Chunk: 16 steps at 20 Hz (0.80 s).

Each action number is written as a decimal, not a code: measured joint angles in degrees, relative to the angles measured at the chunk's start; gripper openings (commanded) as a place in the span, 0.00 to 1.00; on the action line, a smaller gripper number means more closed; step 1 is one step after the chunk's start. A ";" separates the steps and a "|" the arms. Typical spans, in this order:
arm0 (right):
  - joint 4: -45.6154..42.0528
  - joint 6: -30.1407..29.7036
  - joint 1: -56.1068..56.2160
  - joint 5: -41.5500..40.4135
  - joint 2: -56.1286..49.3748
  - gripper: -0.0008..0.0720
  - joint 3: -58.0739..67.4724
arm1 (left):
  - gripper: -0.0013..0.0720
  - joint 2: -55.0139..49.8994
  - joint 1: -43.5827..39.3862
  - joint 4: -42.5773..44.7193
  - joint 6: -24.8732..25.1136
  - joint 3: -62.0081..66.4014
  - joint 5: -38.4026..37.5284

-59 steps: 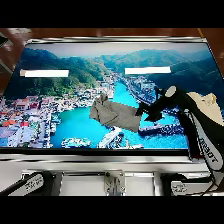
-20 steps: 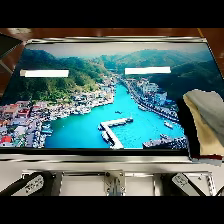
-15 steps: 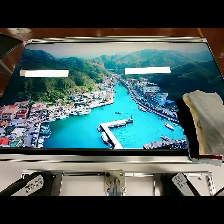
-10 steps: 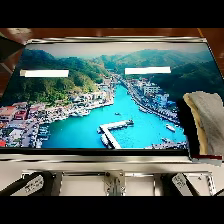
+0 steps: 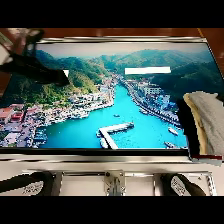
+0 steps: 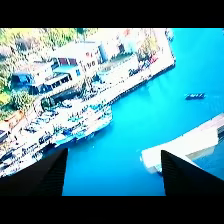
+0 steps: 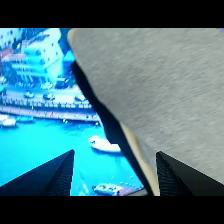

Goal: Fold the shirts.

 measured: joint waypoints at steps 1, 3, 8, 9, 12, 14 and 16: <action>-0.37 -0.02 2.80 1.68 -1.42 0.89 0.11 | 0.95 -1.62 -1.29 1.57 -0.92 0.00 -1.05; -0.63 -0.20 7.80 3.85 -3.74 0.89 0.28 | 0.95 -4.02 -2.91 3.82 -2.10 -0.02 -2.91; -1.01 -0.17 14.51 5.18 -5.77 0.89 0.39 | 0.95 -6.34 -4.09 6.12 -3.17 0.00 -4.70; -0.76 -0.13 15.13 5.18 -5.92 0.89 0.39 | 0.95 -6.58 -4.15 6.27 -3.23 0.00 -4.87; -0.59 0.04 16.00 5.29 -6.12 0.89 0.39 | 0.95 -7.10 -4.31 6.47 -3.39 0.00 -4.57; -0.33 0.04 16.35 5.31 -6.21 0.89 0.39 | 0.95 -7.54 -4.33 6.62 -3.41 0.00 -4.28; -0.28 0.02 16.46 5.35 -6.25 0.89 0.39 | 0.95 -8.00 -4.31 6.71 -3.43 0.00 -4.02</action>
